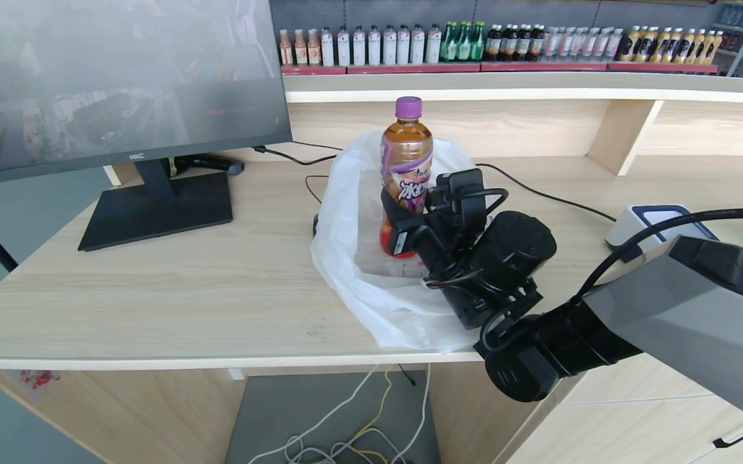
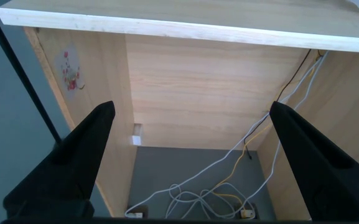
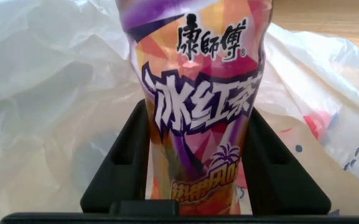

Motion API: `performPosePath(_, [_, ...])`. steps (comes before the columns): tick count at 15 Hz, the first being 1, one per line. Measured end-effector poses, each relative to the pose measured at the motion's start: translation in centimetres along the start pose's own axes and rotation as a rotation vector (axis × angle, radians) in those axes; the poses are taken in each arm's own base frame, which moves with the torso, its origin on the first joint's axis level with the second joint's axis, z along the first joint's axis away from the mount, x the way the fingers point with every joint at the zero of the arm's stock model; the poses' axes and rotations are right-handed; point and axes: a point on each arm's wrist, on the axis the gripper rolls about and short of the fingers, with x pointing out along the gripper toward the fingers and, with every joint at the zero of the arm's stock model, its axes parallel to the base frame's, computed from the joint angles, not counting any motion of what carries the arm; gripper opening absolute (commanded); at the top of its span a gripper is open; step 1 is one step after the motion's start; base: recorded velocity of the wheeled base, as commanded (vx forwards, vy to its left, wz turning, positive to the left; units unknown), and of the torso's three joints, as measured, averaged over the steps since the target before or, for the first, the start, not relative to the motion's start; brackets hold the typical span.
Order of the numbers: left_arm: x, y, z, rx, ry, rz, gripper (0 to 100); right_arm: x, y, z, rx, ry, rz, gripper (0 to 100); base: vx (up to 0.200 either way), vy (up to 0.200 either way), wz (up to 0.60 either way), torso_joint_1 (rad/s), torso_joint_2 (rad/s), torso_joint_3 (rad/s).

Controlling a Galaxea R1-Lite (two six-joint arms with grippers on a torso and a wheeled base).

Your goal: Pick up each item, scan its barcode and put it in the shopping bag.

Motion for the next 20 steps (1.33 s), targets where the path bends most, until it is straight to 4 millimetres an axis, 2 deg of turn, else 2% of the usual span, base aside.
performPosePath(7, [0.0, 0.0, 0.0, 0.000, 0.000, 0.000, 100, -0.4, 0.4, 0.3, 0.005, 0.005, 0.011, 100, 0.000, 0.000, 0.00, 0.000, 0.00, 0.000])
performPosePath(11, [0.0, 0.0, 0.0, -0.001, 0.000, 0.000, 100, -1.2, 0.7, 1.5, 0.011, 0.003, 0.023, 100, 0.000, 0.000, 0.00, 0.000, 0.00, 0.000])
performPosePath(20, [0.0, 0.0, 0.0, -0.002, 0.000, 0.001, 100, -5.9, -1.5, 8.1, 0.019, -0.034, 0.016, 100, 0.000, 0.000, 0.00, 0.000, 0.00, 0.000])
